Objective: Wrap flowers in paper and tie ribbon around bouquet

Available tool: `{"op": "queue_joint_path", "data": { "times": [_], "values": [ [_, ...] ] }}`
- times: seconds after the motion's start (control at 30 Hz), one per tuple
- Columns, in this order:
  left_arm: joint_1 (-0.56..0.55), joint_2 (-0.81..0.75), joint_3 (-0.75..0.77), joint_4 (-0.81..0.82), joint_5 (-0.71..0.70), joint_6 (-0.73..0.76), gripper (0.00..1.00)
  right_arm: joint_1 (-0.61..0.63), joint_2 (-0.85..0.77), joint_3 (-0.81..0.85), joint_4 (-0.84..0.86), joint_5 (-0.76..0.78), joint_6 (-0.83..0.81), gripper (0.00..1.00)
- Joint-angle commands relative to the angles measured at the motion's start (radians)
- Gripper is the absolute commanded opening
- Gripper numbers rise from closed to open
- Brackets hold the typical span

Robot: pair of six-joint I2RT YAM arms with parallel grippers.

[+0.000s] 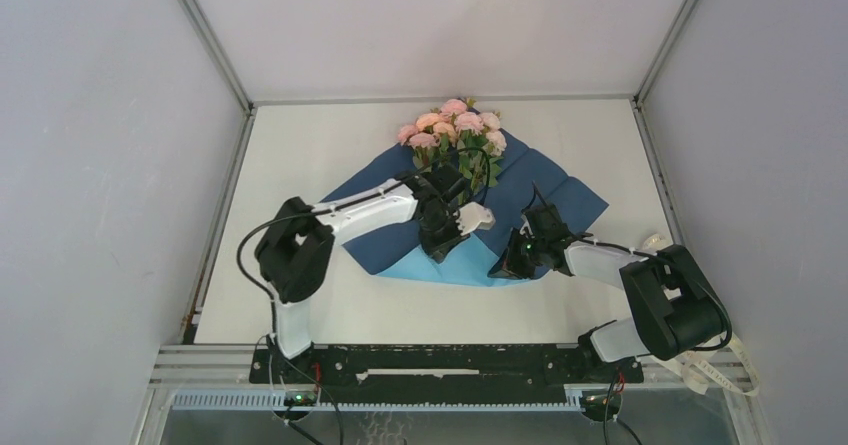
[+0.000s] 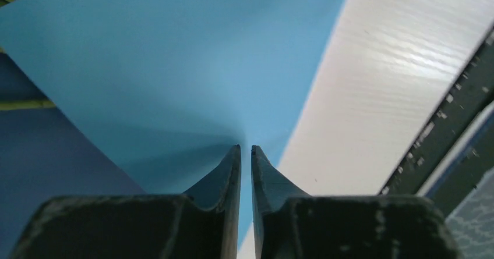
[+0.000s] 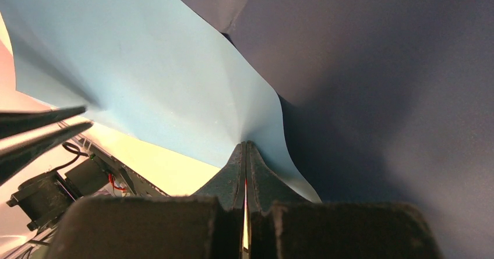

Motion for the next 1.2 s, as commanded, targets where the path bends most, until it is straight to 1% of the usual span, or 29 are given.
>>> {"op": "queue_joint_path", "data": {
  "times": [0.0, 0.17, 0.43, 0.7, 0.93, 1.17],
  "values": [
    [0.006, 0.085, 0.015, 0.047, -0.046, -0.045, 0.15, -0.003, 0.003, -0.01, -0.01, 0.033, -0.02, 0.0],
    [0.007, 0.046, -0.154, 0.077, -0.118, 0.019, 0.15, -0.009, -0.004, -0.01, -0.023, 0.039, -0.031, 0.0],
    [0.019, 0.007, -0.329, 0.097, -0.196, 0.06, 0.14, -0.011, -0.01, -0.01, -0.035, 0.044, -0.039, 0.0],
    [0.065, -0.001, -0.412, 0.096, -0.258, 0.081, 0.13, -0.016, -0.01, -0.01, -0.043, 0.042, -0.047, 0.0],
    [0.076, -0.05, -0.49, 0.093, -0.26, 0.099, 0.13, -0.036, -0.011, -0.011, -0.052, 0.042, -0.061, 0.0],
    [0.08, -0.073, -0.524, 0.097, -0.25, 0.081, 0.13, -0.046, -0.011, -0.011, -0.058, 0.042, -0.068, 0.0]
  ]
}}
